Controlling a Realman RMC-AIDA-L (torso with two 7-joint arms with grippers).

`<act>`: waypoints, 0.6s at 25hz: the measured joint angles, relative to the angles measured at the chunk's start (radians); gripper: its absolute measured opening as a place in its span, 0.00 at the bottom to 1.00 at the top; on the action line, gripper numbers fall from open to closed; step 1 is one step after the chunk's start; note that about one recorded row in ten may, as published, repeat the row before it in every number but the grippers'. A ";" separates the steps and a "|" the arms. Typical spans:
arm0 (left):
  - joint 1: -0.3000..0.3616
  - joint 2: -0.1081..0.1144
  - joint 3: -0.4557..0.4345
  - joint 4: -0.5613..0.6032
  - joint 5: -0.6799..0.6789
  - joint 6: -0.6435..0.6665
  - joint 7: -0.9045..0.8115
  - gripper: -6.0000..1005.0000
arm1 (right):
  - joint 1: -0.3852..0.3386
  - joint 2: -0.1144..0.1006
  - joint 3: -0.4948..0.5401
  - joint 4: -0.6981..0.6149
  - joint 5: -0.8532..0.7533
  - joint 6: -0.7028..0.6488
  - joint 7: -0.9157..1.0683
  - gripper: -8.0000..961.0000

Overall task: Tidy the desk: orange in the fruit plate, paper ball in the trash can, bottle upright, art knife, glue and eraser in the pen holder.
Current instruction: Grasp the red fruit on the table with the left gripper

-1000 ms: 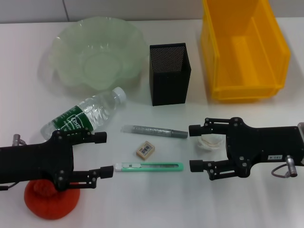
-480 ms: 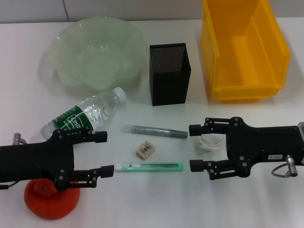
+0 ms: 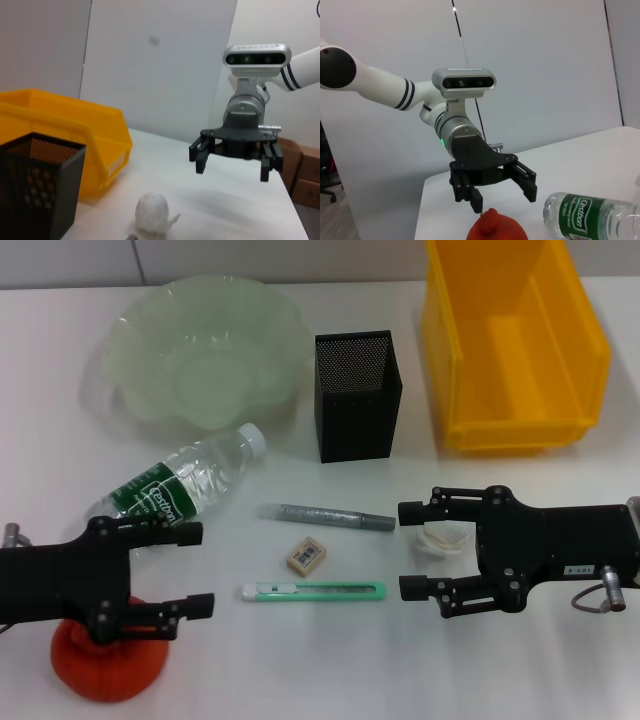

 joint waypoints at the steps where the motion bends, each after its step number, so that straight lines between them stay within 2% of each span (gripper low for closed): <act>1: 0.004 0.010 0.002 0.001 0.002 0.003 0.000 0.76 | 0.000 0.000 0.000 0.000 0.000 0.000 0.002 0.82; 2: 0.004 0.010 0.002 0.001 0.002 0.003 0.000 0.76 | 0.001 0.000 0.001 0.000 0.001 0.000 0.004 0.82; 3: 0.013 0.027 -0.005 0.001 0.015 0.015 -0.001 0.76 | 0.001 0.000 0.002 0.000 0.002 0.000 0.005 0.82; 6: 0.022 0.040 -0.007 0.001 0.026 0.022 -0.001 0.75 | 0.001 0.000 0.005 0.000 0.004 0.000 0.005 0.82; 8: 0.040 0.057 -0.022 0.004 0.047 0.020 0.003 0.75 | 0.001 0.000 0.005 0.000 0.005 0.000 0.006 0.81; 15: 0.061 0.062 -0.099 0.034 0.138 0.015 0.011 0.74 | 0.006 0.000 0.005 0.001 0.006 0.009 0.005 0.81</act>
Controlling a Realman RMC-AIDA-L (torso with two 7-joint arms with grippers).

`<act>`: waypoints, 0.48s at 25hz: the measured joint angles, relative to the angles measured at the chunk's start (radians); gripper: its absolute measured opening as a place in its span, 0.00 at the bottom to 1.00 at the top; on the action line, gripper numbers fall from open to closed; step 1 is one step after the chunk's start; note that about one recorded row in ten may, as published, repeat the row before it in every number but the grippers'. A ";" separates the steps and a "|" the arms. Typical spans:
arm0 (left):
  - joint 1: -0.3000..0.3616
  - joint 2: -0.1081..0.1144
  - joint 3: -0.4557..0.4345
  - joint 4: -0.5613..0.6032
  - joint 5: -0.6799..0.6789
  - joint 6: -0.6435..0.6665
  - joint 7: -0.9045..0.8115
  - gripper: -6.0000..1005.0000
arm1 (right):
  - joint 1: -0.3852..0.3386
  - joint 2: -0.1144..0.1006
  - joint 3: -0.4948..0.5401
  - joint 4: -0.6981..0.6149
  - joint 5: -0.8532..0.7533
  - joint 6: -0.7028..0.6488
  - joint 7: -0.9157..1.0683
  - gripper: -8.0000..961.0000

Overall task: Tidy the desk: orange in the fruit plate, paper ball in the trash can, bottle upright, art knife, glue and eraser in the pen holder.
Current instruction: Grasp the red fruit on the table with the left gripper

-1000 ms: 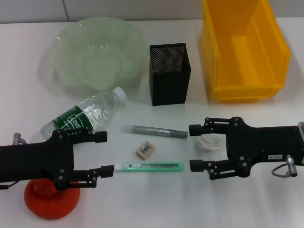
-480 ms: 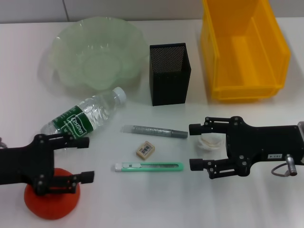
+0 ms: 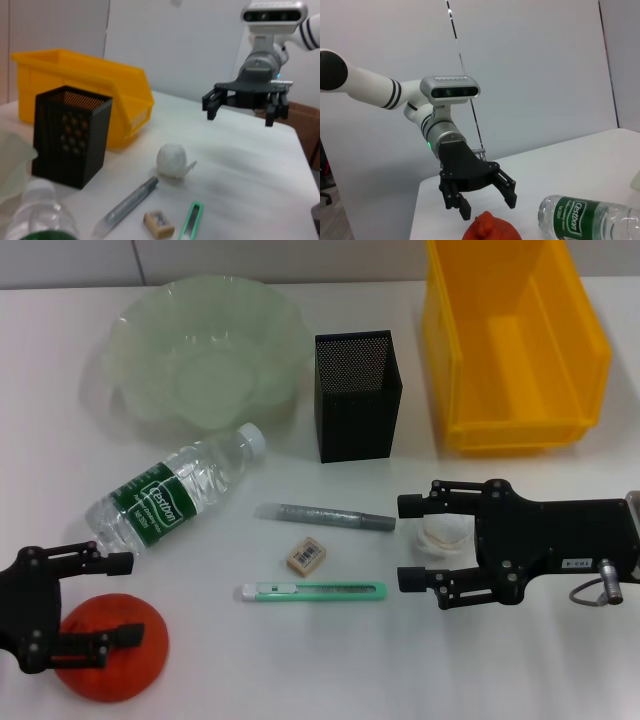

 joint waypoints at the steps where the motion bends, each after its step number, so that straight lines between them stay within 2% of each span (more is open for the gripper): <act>1: 0.000 0.000 0.000 0.000 0.000 0.000 0.000 0.74 | 0.000 0.000 0.000 0.000 0.000 0.000 0.000 0.81; 5: 0.003 0.000 -0.049 0.006 0.067 -0.007 0.000 0.73 | 0.005 0.000 -0.003 0.000 -0.004 0.000 0.000 0.81; 12: 0.012 0.003 -0.053 0.014 0.081 -0.014 0.001 0.72 | 0.004 -0.004 -0.004 -0.001 -0.018 0.000 -0.003 0.80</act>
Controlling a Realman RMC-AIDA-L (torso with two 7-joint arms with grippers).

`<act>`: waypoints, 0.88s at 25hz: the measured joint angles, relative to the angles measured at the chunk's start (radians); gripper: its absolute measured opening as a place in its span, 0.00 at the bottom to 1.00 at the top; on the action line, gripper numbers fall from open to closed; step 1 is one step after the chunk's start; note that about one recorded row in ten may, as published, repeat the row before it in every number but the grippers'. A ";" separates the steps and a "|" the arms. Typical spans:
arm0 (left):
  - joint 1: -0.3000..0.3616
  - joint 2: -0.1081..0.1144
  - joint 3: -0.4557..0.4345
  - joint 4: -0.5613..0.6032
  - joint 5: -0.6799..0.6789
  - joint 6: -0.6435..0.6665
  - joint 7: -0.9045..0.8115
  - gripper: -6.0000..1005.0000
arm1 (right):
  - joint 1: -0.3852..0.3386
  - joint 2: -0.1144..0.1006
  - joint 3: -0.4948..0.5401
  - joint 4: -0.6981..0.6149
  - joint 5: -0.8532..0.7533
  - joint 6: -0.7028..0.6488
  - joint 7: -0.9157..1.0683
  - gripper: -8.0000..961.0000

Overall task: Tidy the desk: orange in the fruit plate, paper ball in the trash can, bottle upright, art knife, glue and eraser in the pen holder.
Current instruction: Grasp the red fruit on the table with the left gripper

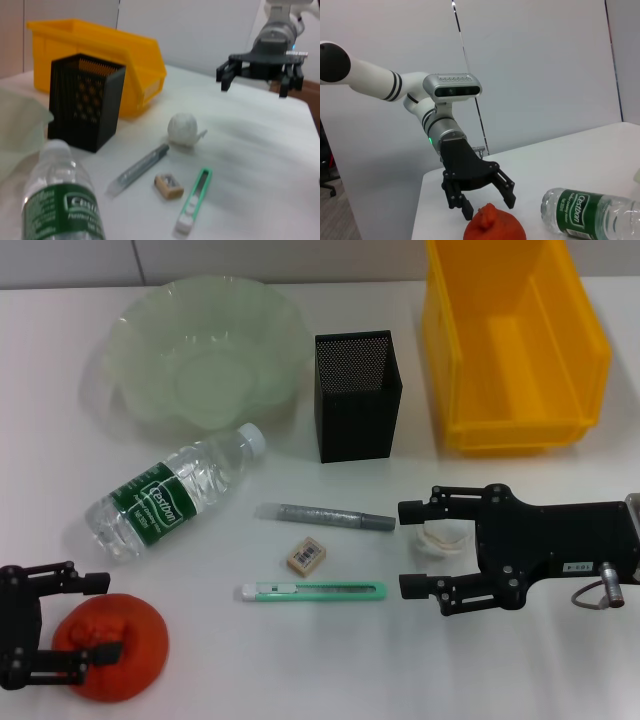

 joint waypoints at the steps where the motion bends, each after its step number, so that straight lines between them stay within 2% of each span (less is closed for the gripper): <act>1: 0.002 0.001 0.000 0.004 0.010 -0.005 0.000 0.72 | 0.000 0.000 0.000 0.000 0.000 0.000 0.000 0.80; 10: 0.004 -0.008 -0.001 0.017 0.064 -0.054 0.026 0.70 | 0.001 -0.001 0.000 0.002 -0.001 0.000 0.005 0.80; 22: 0.004 -0.013 -0.001 0.017 0.069 -0.069 0.081 0.69 | 0.001 -0.001 0.000 0.002 -0.001 0.001 0.019 0.79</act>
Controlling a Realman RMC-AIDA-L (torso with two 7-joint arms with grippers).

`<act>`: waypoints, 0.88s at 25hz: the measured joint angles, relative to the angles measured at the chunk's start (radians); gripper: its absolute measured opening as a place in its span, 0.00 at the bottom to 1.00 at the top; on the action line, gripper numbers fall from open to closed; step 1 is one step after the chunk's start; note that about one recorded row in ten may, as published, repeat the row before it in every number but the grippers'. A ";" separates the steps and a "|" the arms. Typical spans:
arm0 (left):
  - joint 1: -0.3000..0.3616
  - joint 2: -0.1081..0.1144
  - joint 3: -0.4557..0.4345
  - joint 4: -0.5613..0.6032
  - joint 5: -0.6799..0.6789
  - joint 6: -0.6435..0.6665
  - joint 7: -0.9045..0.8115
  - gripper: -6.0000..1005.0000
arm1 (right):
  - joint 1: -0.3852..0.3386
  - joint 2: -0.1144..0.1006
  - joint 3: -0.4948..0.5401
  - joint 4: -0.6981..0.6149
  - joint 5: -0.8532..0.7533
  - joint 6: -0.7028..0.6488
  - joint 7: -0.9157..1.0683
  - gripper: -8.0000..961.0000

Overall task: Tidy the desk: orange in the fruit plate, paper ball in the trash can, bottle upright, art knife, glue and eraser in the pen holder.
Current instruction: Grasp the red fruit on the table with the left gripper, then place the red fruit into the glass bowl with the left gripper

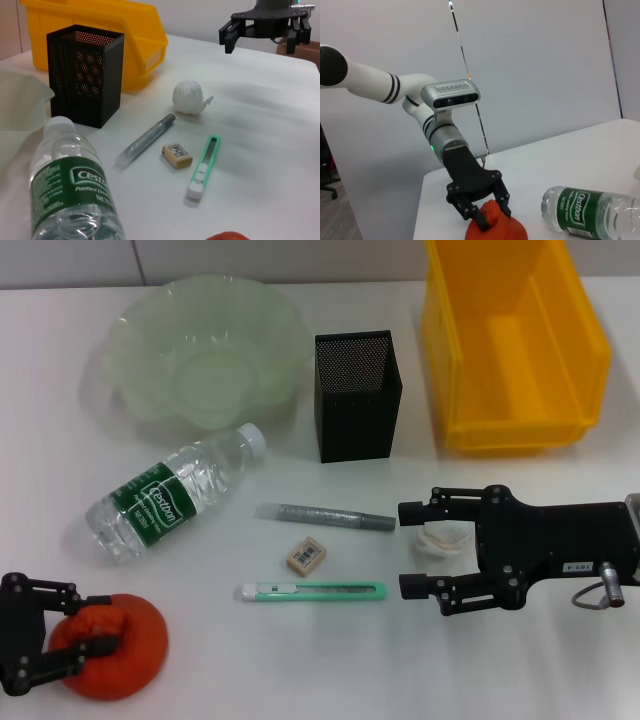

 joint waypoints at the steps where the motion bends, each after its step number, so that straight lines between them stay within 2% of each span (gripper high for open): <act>1: 0.000 0.000 0.000 0.000 0.000 0.000 0.000 0.68 | 0.000 0.001 0.000 0.000 0.000 0.000 0.000 0.79; 3: 0.000 0.000 0.000 0.000 -0.001 0.003 0.001 0.43 | 0.000 0.001 0.000 0.001 0.000 0.000 0.000 0.79; 6: 0.000 0.000 -0.003 0.000 -0.005 0.016 0.001 0.33 | 0.000 0.000 0.000 0.003 0.000 0.000 0.001 0.78; 9: -0.009 -0.008 -0.077 0.000 -0.008 0.095 0.001 0.23 | -0.005 0.000 0.001 0.000 0.000 -0.002 0.001 0.78; 11: -0.009 -0.008 -0.077 0.000 -0.008 0.095 0.001 0.21 | -0.007 0.000 0.001 -0.002 0.001 -0.005 0.001 0.78; 12: -0.022 -0.017 -0.142 0.000 -0.009 0.167 0.006 0.20 | -0.007 0.000 0.000 -0.002 0.001 -0.005 0.001 0.78; 13: -0.030 -0.026 -0.167 -0.002 -0.012 0.192 0.009 0.19 | -0.007 0.000 0.000 -0.002 0.001 -0.005 0.001 0.78; 14: -0.030 -0.026 -0.167 -0.002 -0.012 0.192 0.009 0.18 | -0.007 0.000 0.000 -0.002 0.001 -0.005 0.001 0.78; 15: -0.037 -0.035 -0.185 -0.003 -0.019 0.209 0.010 0.17 | -0.007 0.000 0.000 -0.002 0.001 -0.005 0.001 0.78; 20: -0.037 -0.035 -0.185 -0.003 -0.019 0.209 0.010 0.14 | -0.006 0.001 0.000 -0.002 0.001 -0.007 0.001 0.78; 21: -0.068 -0.087 -0.203 -0.007 -0.054 0.214 0.011 0.14 | -0.006 0.001 0.000 -0.002 0.001 -0.007 0.001 0.78; 22: -0.068 -0.087 -0.203 -0.007 -0.054 0.214 0.011 0.13 | -0.007 0.001 0.001 -0.002 0.001 -0.008 0.001 0.77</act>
